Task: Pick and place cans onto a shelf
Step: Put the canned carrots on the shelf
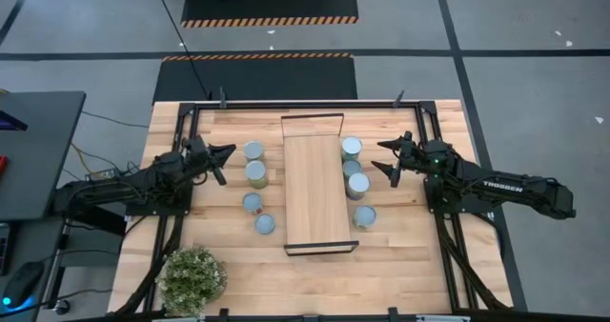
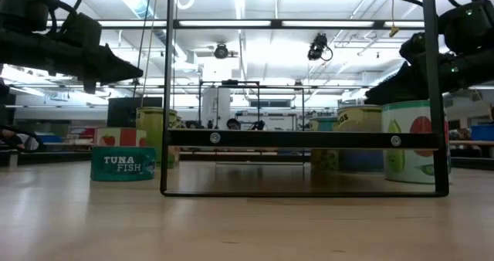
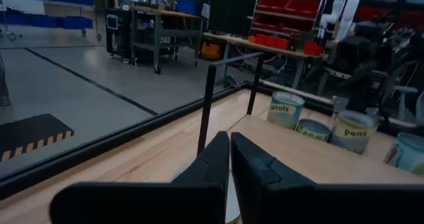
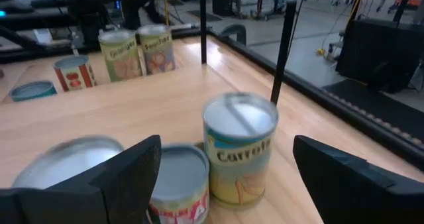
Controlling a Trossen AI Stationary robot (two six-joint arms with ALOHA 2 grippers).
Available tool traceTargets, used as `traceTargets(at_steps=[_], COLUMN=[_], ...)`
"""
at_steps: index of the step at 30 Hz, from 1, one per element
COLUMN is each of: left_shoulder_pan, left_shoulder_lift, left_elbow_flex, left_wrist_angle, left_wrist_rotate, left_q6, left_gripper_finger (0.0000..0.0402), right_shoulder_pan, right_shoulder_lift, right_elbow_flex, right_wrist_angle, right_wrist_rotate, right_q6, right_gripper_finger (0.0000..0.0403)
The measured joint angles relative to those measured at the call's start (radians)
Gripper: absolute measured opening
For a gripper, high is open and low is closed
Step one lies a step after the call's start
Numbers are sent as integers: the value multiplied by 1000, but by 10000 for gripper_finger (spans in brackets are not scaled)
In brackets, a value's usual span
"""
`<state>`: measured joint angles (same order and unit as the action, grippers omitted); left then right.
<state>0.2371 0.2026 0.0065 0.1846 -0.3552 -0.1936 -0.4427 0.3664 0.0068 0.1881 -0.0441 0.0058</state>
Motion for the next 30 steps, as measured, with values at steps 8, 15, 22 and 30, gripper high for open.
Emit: traceTargets(at_steps=[8, 15, 22, 30], left_shoulder_pan=[0, 0, -22, -30], left_shoulder_lift=[0, 2, 69, 138], left_elbow_flex=[0, 0, 0, 0], left_wrist_angle=[240, 280, 305, 447], left_wrist_rotate=[32, 42, 42, 42], left_q6=[22, -4, -5, -35], left_gripper_finger=[23, 23, 57, 128], right_shoulder_pan=[2, 2, 2, 2], right_shoulder_lift=[0, 0, 0, 53], right_elbow_flex=[0, 0, 0, 95], right_wrist_angle=[166, 230, 228, 79], right_wrist_rotate=[-9, 51, -28, 12], right_q6=[110, 201, 213, 175], right_gripper_finger=[350, 350, 350, 350])
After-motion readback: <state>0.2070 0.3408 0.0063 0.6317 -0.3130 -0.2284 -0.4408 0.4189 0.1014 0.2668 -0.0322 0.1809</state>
